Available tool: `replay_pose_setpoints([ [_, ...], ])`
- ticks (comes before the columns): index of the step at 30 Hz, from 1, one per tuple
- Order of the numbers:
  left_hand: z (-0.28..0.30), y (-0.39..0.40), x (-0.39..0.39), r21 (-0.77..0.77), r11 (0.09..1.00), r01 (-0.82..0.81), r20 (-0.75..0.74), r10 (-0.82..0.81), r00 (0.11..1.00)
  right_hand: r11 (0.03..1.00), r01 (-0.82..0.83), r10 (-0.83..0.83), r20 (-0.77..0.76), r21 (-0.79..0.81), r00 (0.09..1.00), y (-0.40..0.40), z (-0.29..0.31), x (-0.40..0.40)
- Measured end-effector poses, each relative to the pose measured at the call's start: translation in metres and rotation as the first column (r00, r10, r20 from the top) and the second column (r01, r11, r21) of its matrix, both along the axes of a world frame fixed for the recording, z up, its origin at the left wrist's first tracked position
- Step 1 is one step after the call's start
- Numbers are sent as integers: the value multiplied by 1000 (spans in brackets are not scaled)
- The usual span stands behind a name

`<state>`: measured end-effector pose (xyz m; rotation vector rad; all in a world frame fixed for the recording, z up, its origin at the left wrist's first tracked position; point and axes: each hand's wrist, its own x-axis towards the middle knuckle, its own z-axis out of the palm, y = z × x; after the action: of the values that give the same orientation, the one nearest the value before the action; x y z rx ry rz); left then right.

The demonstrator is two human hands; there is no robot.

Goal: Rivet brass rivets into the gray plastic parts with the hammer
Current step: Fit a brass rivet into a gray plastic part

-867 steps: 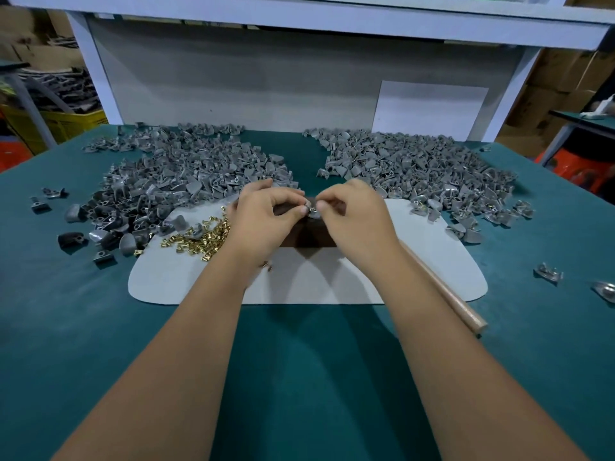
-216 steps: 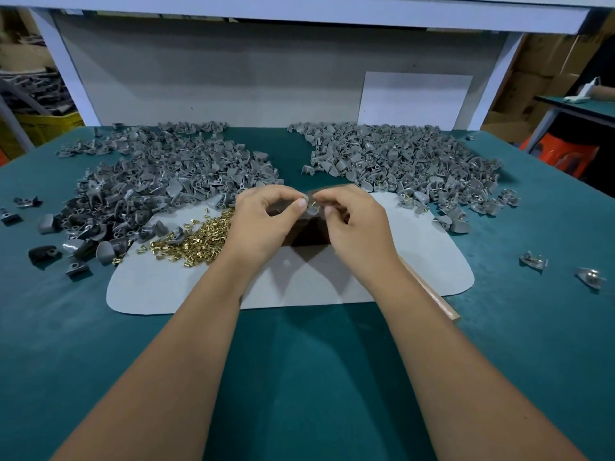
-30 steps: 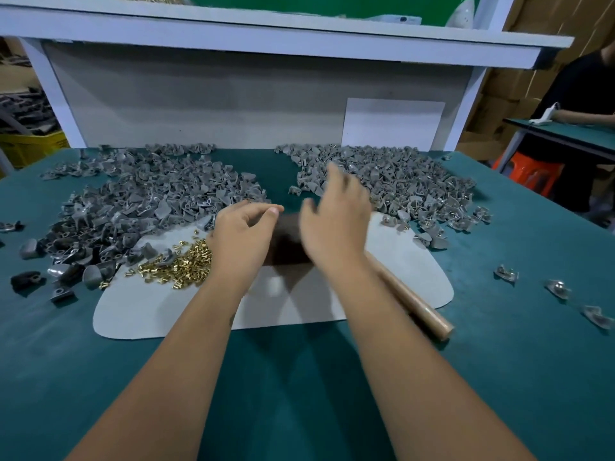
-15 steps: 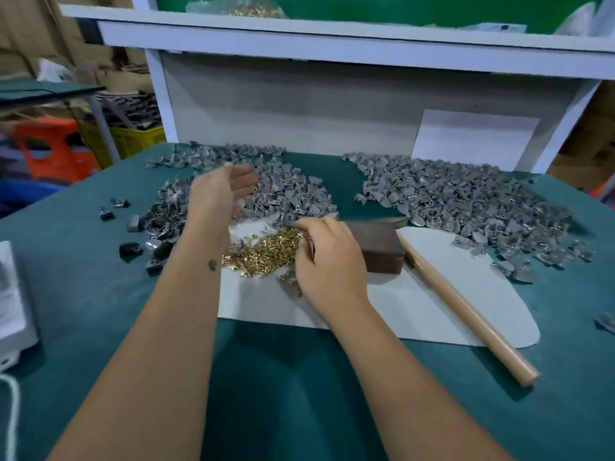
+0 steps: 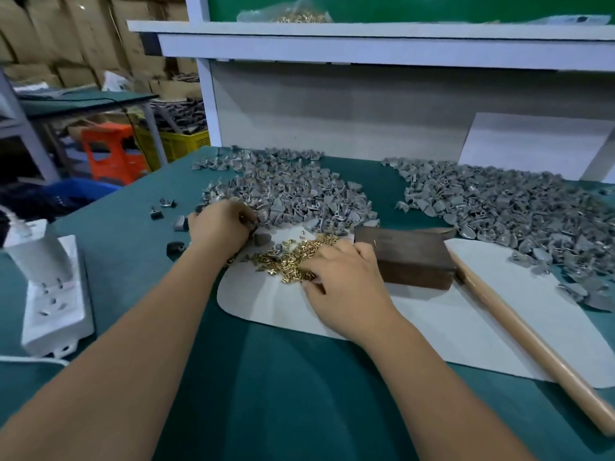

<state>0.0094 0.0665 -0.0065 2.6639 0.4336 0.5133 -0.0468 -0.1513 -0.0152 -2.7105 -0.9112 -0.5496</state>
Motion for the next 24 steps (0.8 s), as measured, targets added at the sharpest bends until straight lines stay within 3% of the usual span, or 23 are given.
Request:
replay_pose_setpoints([
  [3, 1, 3, 3, -59, 998, 16, 43, -13, 999, 1000, 17, -17, -35, 7, 999, 3, 1, 1],
  [7, -5, -4, 3, 4, 999, -44, 147, 43, 988, 1000, 14, -14, -43, 13, 999, 2, 2, 1],
  [11, 0, -13, 0, -140, 990, 15, 257, 21, 966, 1000, -1, 2, -29, 23, 1000, 2, 2, -2],
  [14, 8, -20, -2, -386, 907, 166, 338, -28, 941, 1000, -13, 13, -24, -18, 1000, 5, 1, -2],
  [18, 19, -40, -2, -564, 758, 327, 429, -69, 901, 999, -33, 33, -1, -39, 999, 10, 1, -2],
  [21, 24, -60, -5, -596, 664, 452, 491, -143, 859, 995, -23, 28, 55, -92, 998, 11, -1, -1],
  [24, 27, -75, -5, -615, 631, 473, 489, -166, 856, 993, -26, 36, 86, -118, 996, 11, -2, -2],
])
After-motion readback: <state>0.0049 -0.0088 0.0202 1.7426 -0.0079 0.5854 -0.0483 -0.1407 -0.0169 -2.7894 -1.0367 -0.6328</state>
